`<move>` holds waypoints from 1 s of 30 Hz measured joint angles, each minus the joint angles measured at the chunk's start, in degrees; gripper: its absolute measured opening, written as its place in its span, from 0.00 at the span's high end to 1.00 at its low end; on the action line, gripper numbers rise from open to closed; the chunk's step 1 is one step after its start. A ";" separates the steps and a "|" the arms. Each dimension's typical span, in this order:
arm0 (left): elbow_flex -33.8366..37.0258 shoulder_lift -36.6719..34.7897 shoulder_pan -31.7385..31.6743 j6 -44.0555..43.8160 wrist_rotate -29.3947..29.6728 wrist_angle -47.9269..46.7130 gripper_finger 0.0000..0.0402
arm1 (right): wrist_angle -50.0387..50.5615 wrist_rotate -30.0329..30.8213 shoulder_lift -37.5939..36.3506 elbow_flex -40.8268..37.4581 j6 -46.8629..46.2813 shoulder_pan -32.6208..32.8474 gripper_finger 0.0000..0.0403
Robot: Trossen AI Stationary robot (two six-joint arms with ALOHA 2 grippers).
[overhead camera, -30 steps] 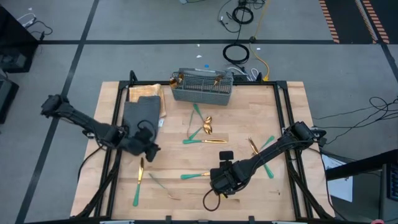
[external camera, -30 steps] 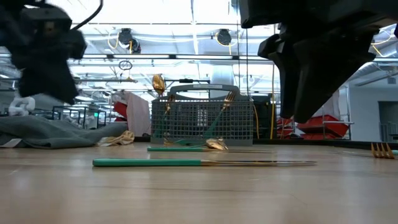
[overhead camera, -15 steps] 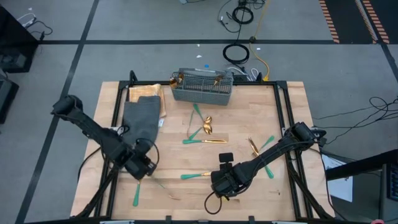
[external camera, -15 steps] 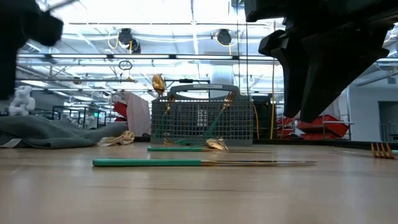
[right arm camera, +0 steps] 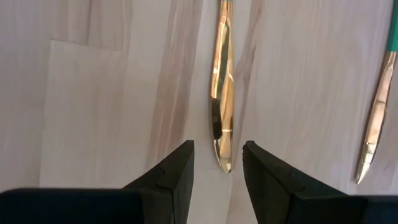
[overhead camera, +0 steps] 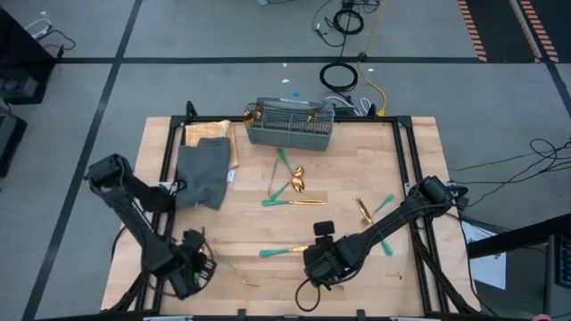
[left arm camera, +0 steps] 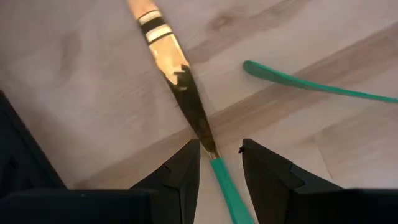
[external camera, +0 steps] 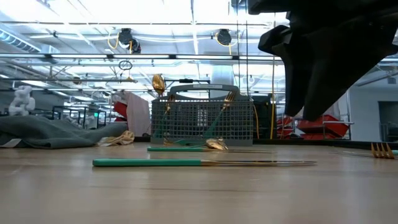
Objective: Sort silverware
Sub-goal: Put the green table knife into the silverware basket
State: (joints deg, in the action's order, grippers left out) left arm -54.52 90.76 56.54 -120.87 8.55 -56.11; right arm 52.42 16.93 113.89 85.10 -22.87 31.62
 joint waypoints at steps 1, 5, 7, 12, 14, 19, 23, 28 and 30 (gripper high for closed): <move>0.00 0.34 0.46 -1.43 0.08 0.07 0.69 | -0.06 0.02 0.00 0.00 0.00 0.00 0.68; 0.00 1.66 1.38 -4.57 -1.95 0.47 0.69 | -0.52 0.07 0.00 0.00 0.00 0.00 0.68; 0.00 2.34 1.71 -4.90 -2.95 1.86 0.69 | -0.84 0.08 0.00 0.00 0.00 0.00 0.68; 0.00 3.73 1.62 -4.87 -2.96 6.63 0.69 | -0.83 0.06 0.00 -0.02 -0.02 0.02 0.68; 0.00 4.18 1.58 -4.88 -3.05 5.67 0.69 | -0.91 0.17 0.00 -0.02 -0.02 0.00 0.68; 0.34 4.48 1.26 -5.26 -5.36 3.94 0.69 | -1.20 0.98 0.00 -0.04 -0.01 0.07 0.68; 1.02 4.53 1.13 -5.75 -6.27 4.99 0.69 | -1.71 1.06 0.00 -1.12 -0.02 0.11 0.68; 1.27 4.53 -0.42 -3.49 -7.75 6.57 0.69 | -3.64 1.04 0.02 -2.92 -0.05 0.11 0.68; 1.27 4.50 -1.45 -1.89 -7.75 7.74 0.69 | -4.79 1.03 0.02 -3.79 -0.03 0.11 0.68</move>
State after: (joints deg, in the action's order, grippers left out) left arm -53.25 95.26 55.09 -122.76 0.80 -48.37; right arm 47.63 17.96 113.90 81.31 -22.90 31.73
